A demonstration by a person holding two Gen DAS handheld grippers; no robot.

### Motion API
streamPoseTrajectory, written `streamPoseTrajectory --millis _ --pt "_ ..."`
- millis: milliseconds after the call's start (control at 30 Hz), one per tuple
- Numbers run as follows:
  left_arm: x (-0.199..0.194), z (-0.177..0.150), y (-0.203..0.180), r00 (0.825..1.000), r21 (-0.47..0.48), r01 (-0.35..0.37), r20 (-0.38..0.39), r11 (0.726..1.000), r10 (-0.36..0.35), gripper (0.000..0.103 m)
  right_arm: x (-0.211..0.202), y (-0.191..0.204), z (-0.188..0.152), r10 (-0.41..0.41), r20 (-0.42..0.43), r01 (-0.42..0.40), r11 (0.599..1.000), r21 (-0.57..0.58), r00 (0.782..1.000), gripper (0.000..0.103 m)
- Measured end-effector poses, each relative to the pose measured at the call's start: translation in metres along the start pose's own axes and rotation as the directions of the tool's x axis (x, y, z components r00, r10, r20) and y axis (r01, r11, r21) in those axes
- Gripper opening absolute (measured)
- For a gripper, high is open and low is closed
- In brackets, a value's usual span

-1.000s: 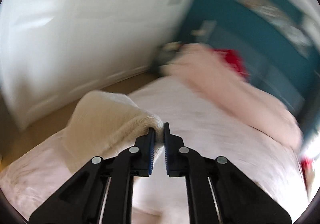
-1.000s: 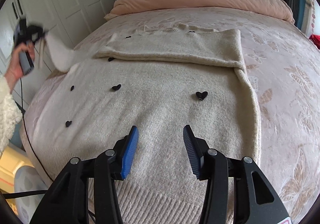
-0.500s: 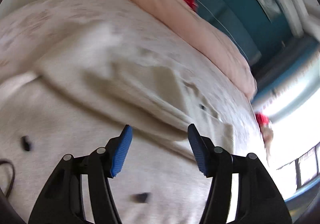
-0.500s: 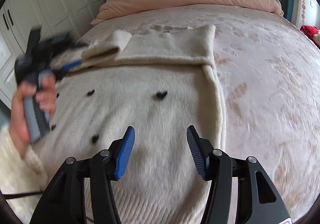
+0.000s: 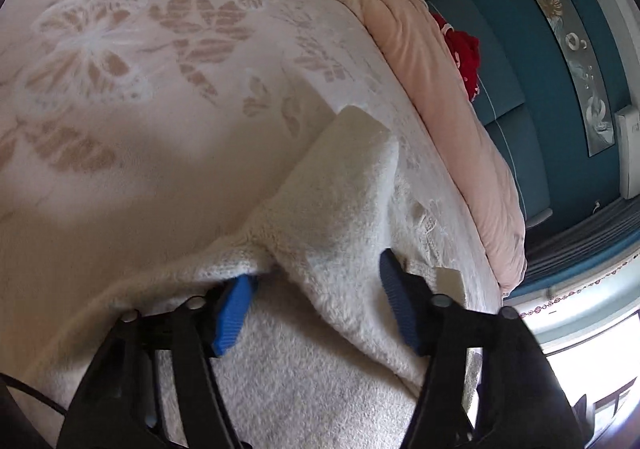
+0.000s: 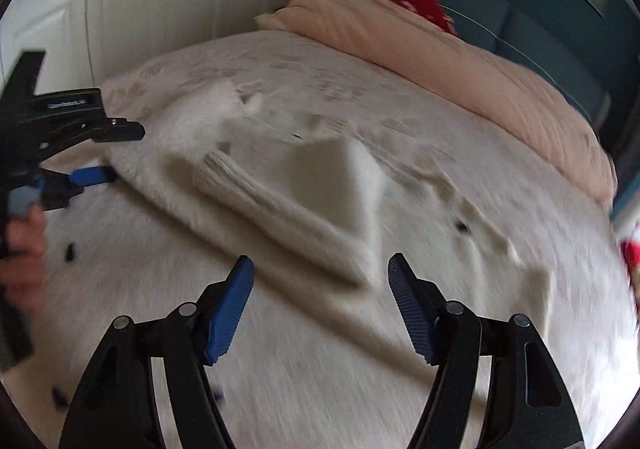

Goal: Fold small clothes

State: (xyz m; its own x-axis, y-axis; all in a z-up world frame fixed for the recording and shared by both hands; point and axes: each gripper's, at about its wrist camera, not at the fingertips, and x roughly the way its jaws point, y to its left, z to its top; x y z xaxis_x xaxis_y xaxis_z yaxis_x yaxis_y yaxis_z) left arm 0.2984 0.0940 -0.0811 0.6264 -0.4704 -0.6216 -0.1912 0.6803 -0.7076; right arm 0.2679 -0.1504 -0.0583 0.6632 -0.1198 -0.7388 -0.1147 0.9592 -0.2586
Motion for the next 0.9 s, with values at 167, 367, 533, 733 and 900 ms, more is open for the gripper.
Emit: streamPoseTrajectory --millis 167,367,533,733,900 --pt "-0.005 0.004 0.021 1.0 -0.03 -0.022 -0.001 0.999 0.022 0.023 0.031 0.002 0.017 0.061 -0.059 -0.057 0.996 0.072 0.996 0.009" --pt "-0.006 0.007 0.027 1.0 -0.033 -0.022 0.012 0.999 0.023 0.018 -0.049 -0.141 -0.033 0.144 0.243 -0.273 0.699 0.661 0.959 0.009" --pt "-0.004 0.005 0.024 0.999 -0.011 -0.049 0.022 0.999 0.049 0.019 -0.007 -0.198 -0.136 0.152 0.043 -0.115 0.507 0.854 0.988 0.011" --pt "-0.003 0.007 0.024 0.998 -0.006 -0.054 0.021 0.999 0.054 0.02 0.003 -0.211 -0.161 0.224 0.14 -0.218 0.375 0.901 0.965 0.028" --pt "-0.004 0.009 0.025 1.0 -0.032 -0.023 0.017 0.999 0.023 0.028 0.004 -0.205 -0.138 0.215 0.19 -0.264 0.398 0.878 0.958 0.062"
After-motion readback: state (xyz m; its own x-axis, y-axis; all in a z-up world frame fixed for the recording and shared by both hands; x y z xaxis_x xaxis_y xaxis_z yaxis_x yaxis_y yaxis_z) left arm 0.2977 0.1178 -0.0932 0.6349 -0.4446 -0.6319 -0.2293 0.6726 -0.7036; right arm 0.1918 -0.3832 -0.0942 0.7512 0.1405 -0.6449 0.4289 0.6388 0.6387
